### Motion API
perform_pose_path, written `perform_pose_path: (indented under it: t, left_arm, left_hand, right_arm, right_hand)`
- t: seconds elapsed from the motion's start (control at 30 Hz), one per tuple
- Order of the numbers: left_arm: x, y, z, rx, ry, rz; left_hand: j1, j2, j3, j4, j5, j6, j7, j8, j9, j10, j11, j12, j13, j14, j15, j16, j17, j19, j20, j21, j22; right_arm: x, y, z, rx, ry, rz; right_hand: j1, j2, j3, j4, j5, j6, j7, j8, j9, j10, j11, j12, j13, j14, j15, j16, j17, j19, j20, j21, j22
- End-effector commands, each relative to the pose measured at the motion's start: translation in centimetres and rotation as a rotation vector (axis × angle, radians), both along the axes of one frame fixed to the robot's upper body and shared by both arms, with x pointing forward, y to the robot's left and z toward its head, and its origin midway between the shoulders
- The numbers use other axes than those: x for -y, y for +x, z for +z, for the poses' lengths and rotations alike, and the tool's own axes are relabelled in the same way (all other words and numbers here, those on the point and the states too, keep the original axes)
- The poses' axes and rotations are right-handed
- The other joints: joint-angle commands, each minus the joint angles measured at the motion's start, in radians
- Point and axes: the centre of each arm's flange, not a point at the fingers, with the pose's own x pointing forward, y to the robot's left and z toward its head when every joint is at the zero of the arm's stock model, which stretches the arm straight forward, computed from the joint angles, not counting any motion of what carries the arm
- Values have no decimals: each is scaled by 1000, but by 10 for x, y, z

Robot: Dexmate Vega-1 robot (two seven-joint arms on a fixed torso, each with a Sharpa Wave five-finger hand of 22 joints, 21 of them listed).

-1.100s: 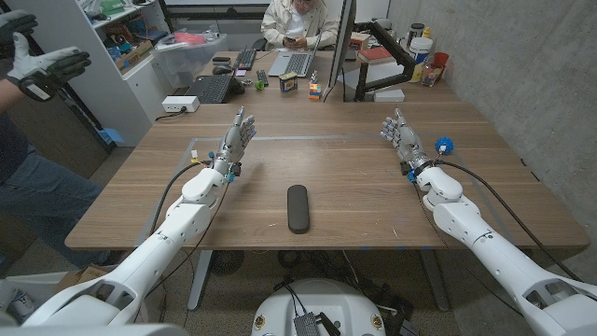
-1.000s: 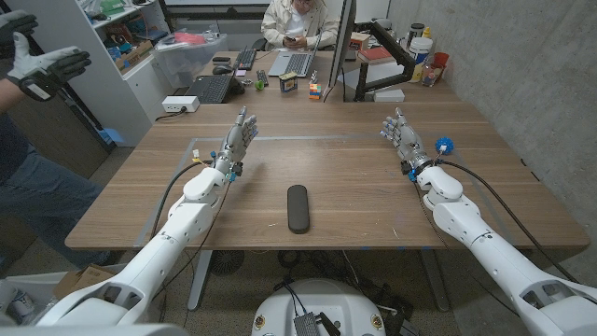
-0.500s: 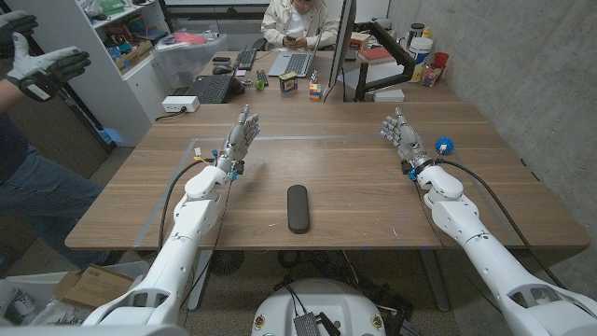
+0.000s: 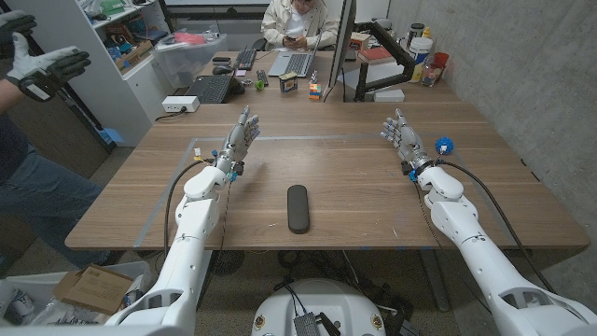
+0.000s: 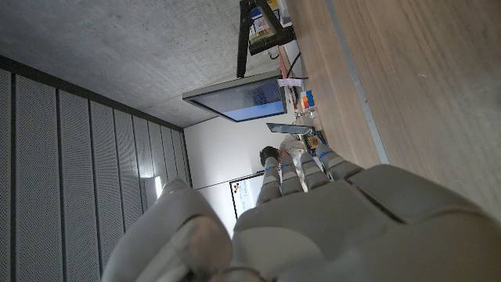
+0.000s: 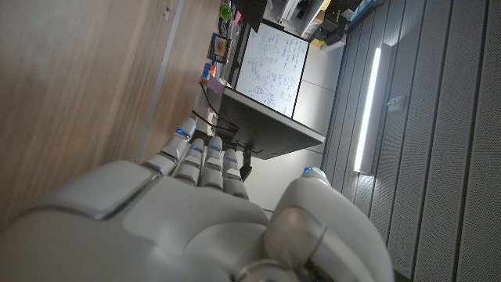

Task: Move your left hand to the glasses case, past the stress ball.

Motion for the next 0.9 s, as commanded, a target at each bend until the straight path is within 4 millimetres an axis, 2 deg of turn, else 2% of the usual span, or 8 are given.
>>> perform_pose_path:
  t: [0.03,0.9]
  left_arm:
    - [-1,-3,-4,-10,14,0]
    - [3,-9,-10,-11,72,1]
  left_hand:
    - [14,3,-7,3,0,7,-1,2,6,7,5,2,5,-4,5,3,2,-9,8,-3,2]
    - [22,8,-10,1,-3,5,-4,-2,6,1,4,0,5,-7,5,3,2,-14,18,-7,2]
  right_arm:
    - [0,0,-1,0,5,0]
    - [-3,-3,-2,6,8,-1]
  right_hand:
    - [7,0,-3,5,1,6,0,7,1,9,0,3,2,8,1,5,1,8,-1,-5,6]
    - [6,1,-6,4,0,8,-6,8,1,10,-1,2,2,9,0,4,1,11,0,-18,6]
